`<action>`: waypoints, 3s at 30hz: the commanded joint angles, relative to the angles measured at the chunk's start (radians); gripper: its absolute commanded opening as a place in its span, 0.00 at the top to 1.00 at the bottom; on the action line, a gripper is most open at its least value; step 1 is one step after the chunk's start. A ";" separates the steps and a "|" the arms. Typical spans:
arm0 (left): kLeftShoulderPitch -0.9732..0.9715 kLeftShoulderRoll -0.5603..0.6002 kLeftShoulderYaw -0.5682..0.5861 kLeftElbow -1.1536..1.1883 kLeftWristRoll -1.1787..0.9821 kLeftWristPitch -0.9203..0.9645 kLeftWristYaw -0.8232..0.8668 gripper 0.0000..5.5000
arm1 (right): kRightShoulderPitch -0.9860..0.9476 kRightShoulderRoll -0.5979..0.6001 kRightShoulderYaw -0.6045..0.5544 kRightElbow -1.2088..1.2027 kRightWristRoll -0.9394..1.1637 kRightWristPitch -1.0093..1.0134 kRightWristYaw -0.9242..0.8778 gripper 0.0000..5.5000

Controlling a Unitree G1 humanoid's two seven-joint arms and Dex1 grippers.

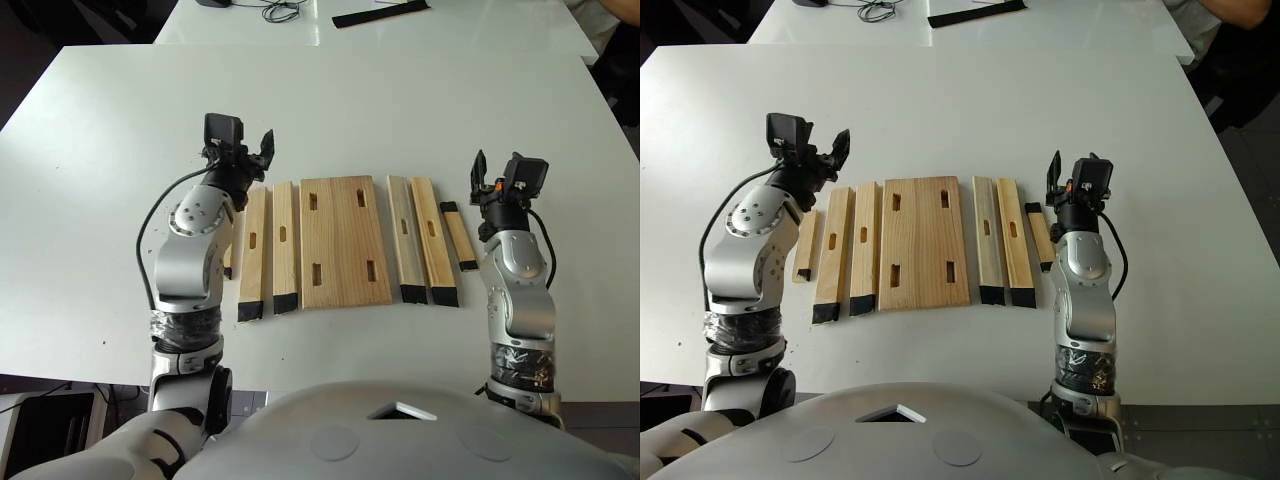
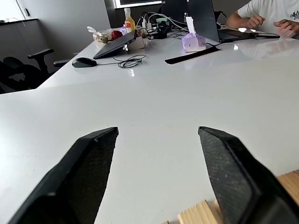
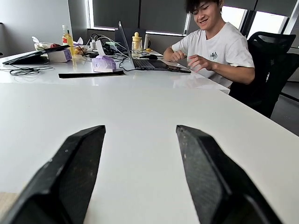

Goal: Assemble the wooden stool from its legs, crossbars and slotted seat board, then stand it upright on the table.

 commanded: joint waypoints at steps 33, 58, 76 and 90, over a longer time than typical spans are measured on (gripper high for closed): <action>0.298 0.381 0.050 -0.302 -0.149 0.595 -0.111 0.42 | 0.176 0.049 -0.094 -0.164 -0.028 0.029 -0.086 0.49; 0.230 0.371 0.012 -0.225 -0.160 0.708 -0.120 0.42 | 0.191 0.078 -0.095 -0.172 -0.043 -0.006 -0.113 0.49; 0.327 0.306 -0.008 -0.133 -0.118 0.662 -0.080 0.42 | 0.169 0.064 -0.077 -0.161 -0.052 0.015 -0.096 0.49; 0.368 0.162 0.070 -0.022 -0.153 0.728 -0.085 0.62 | 0.154 0.043 -0.078 -0.166 -0.046 0.039 -0.082 0.49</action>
